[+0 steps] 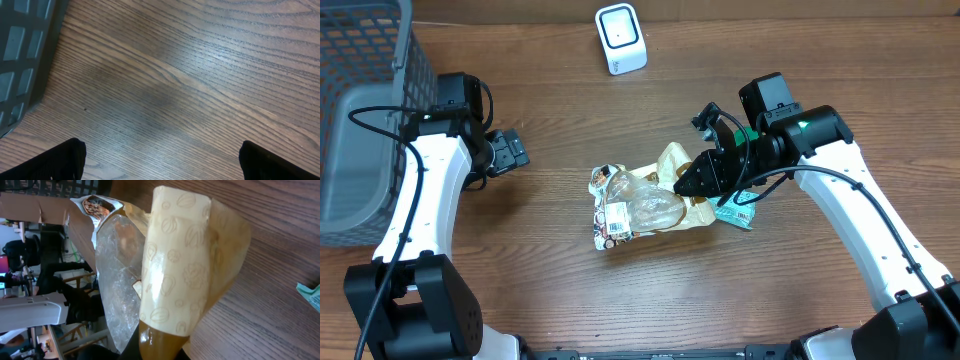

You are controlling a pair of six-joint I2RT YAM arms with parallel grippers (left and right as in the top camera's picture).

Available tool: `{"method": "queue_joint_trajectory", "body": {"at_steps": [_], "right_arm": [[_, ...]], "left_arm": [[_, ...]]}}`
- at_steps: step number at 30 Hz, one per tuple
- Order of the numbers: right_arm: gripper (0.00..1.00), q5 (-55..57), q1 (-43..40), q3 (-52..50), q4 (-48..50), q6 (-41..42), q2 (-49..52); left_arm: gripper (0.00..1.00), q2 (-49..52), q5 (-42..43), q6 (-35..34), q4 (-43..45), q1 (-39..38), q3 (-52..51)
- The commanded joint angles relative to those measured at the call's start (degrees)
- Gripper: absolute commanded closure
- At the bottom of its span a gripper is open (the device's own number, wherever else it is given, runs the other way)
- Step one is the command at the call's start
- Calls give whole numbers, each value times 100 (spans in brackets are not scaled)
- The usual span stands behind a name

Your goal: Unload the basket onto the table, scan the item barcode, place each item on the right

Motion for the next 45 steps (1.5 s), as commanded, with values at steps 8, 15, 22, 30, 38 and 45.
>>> {"method": "queue_joint_trajectory", "body": {"at_steps": [8, 15, 22, 30, 38, 45], "right_arm": [[96, 205, -22, 22, 90, -74, -120], [96, 212, -22, 22, 472, -35, -120], [96, 153, -22, 111, 1150, 603, -120], [96, 223, -4, 1344, 1281, 723, -120], [96, 1633, 28, 2109, 2726, 715, -114], [96, 3624, 396, 2100, 3919, 361, 313]], "left_arm": [[1, -129, 7, 127, 2, -7, 31], [0, -129, 7, 127, 0, -7, 31], [0, -129, 7, 127, 0, 0, 31], [0, -129, 7, 127, 0, -24, 31], [0, -129, 7, 127, 2, 2, 31], [1, -129, 7, 127, 0, -4, 31]]}}
